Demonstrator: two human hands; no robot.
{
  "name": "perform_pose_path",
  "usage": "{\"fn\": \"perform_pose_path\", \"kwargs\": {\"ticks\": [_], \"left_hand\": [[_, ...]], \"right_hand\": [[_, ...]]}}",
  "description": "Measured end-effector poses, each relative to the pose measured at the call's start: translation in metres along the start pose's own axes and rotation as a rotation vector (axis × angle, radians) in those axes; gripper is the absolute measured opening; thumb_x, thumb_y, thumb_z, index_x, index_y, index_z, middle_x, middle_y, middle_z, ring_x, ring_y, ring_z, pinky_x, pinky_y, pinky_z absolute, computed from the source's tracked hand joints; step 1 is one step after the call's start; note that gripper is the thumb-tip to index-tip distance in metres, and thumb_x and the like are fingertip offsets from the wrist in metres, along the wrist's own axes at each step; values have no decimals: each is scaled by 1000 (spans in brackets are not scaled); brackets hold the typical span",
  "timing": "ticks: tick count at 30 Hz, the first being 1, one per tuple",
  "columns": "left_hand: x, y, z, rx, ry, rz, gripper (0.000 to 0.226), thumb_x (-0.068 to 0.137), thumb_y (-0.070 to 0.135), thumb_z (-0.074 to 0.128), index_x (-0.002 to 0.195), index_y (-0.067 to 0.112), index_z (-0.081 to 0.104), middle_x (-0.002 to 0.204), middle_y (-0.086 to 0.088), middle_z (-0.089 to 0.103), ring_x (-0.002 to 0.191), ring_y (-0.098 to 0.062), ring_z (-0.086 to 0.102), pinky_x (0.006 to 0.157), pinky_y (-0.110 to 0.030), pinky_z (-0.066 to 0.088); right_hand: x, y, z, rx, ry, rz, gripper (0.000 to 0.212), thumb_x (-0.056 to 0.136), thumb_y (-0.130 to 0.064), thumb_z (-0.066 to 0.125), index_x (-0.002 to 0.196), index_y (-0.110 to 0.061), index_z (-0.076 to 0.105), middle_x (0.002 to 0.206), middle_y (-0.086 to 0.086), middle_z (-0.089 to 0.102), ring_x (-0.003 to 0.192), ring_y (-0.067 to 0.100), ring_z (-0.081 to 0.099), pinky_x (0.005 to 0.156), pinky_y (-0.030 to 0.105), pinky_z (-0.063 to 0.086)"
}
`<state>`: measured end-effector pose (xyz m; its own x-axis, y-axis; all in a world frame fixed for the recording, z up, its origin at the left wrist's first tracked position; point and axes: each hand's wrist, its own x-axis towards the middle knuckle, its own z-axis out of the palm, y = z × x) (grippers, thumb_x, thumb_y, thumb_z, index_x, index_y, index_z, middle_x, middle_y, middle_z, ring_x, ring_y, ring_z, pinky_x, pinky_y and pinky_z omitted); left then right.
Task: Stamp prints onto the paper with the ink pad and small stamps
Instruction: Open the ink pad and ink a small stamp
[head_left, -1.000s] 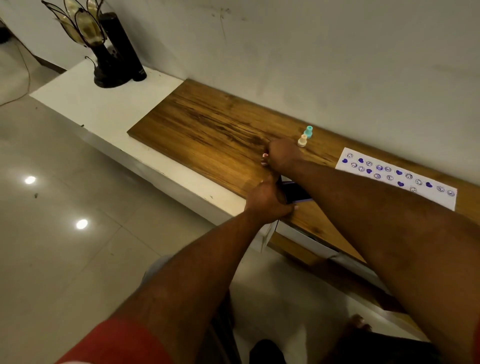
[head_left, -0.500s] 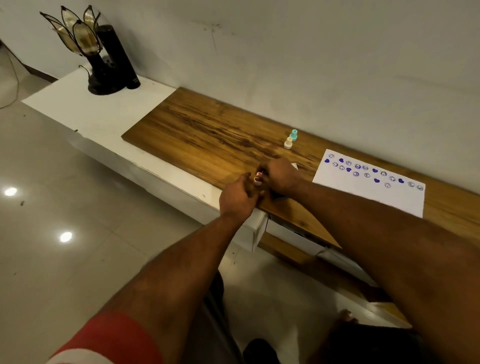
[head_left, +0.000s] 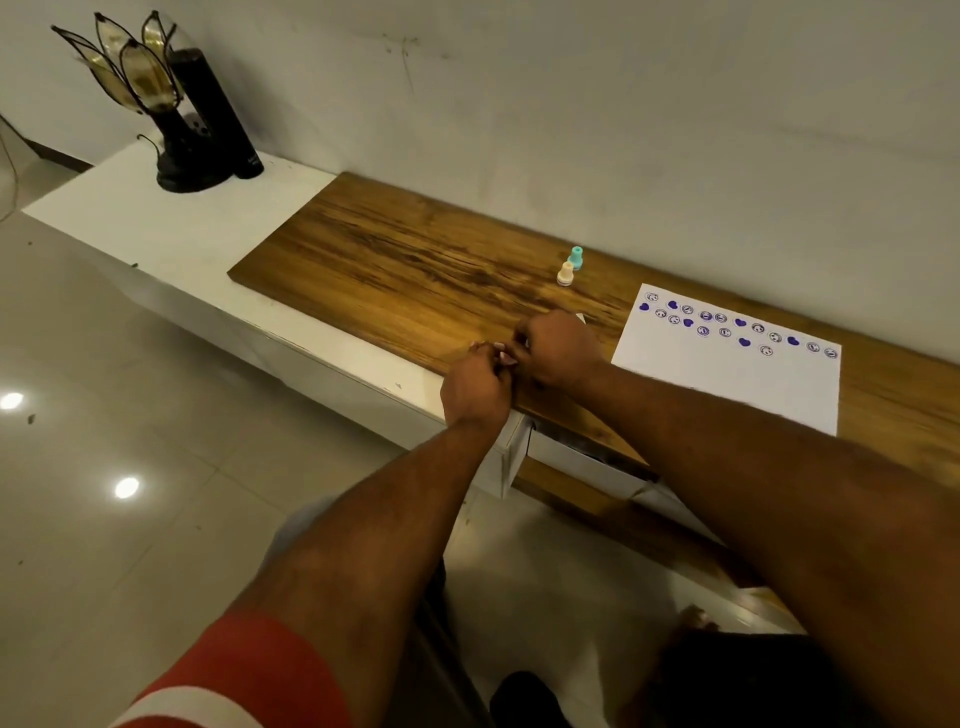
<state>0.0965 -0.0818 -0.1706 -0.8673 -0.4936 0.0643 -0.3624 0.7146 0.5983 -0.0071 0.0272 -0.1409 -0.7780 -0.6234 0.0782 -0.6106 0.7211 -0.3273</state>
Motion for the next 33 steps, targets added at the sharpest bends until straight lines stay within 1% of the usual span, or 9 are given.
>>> {"fn": "perform_pose_path", "kwargs": {"ticks": [3, 6, 9, 12, 15, 22, 25, 30, 33], "left_hand": [[2, -1, 4, 11, 23, 20, 18, 103, 29, 60, 114, 18, 70, 109, -3, 72, 100, -21, 67, 83, -33, 53], [6, -3, 6, 12, 20, 43, 24, 105, 29, 59, 123, 17, 69, 126, -5, 70, 120, -24, 64, 97, -37, 53], [10, -3, 9, 25, -11, 64, 29, 105, 30, 59, 129, 16, 67, 141, -7, 64, 132, -26, 57, 103, -38, 49], [9, -7, 11, -7, -39, 74, 38, 104, 29, 61, 138, 13, 62, 150, -9, 58, 139, -27, 52, 111, -40, 46], [7, -12, 12, -56, -47, 84, 44, 103, 27, 62, 144, 11, 59, 154, -9, 54, 145, -26, 46, 118, -42, 39], [10, -12, 13, -86, -70, 44, 43, 103, 24, 62, 143, 10, 59, 158, -8, 50, 148, -26, 42, 121, -42, 36], [11, -11, 11, -88, -92, 25, 47, 103, 26, 62, 148, 12, 56, 159, -7, 47, 150, -25, 39, 122, -42, 35], [11, -8, 11, -87, -98, 30, 43, 102, 27, 63, 143, 15, 60, 158, -5, 49, 149, -26, 40, 120, -44, 37], [12, -9, 11, -75, -106, 43, 41, 102, 30, 64, 140, 15, 63, 159, -5, 48, 151, -25, 38, 122, -44, 34]], "right_hand": [[2, 3, 0, -124, -27, -41, 42, 98, -60, 42, 76, -29, 59, 63, -13, 47, 58, 4, 46, 52, 23, 32], [3, 8, 4, -154, -63, -32, 47, 100, -61, 33, 82, -27, 60, 70, -9, 50, 60, 5, 45, 55, 25, 32], [8, 11, 8, -141, -73, -32, 46, 100, -59, 34, 87, -24, 61, 76, -8, 52, 66, 9, 48, 58, 27, 34], [15, 13, 8, -128, -199, -103, 42, 102, -56, 39, 92, -22, 61, 83, -5, 55, 75, 12, 52, 67, 30, 37], [20, 16, 2, -141, -279, -191, 36, 102, -55, 41, 93, -24, 57, 86, -5, 56, 77, 13, 54, 69, 30, 38], [18, 12, 3, -237, -246, -188, 45, 103, -58, 34, 100, -22, 61, 85, -5, 56, 77, 14, 55, 68, 30, 40], [19, 11, 2, -208, -295, -173, 41, 104, -54, 37, 102, -21, 61, 90, -3, 59, 80, 14, 55, 71, 31, 41], [18, 14, -8, -181, -376, -209, 36, 105, -52, 38, 106, -23, 58, 96, -1, 61, 86, 16, 58, 74, 31, 42], [11, 17, -13, -129, -283, -175, 39, 103, -55, 38, 102, -23, 60, 88, -4, 59, 80, 14, 57, 67, 28, 38]]}}
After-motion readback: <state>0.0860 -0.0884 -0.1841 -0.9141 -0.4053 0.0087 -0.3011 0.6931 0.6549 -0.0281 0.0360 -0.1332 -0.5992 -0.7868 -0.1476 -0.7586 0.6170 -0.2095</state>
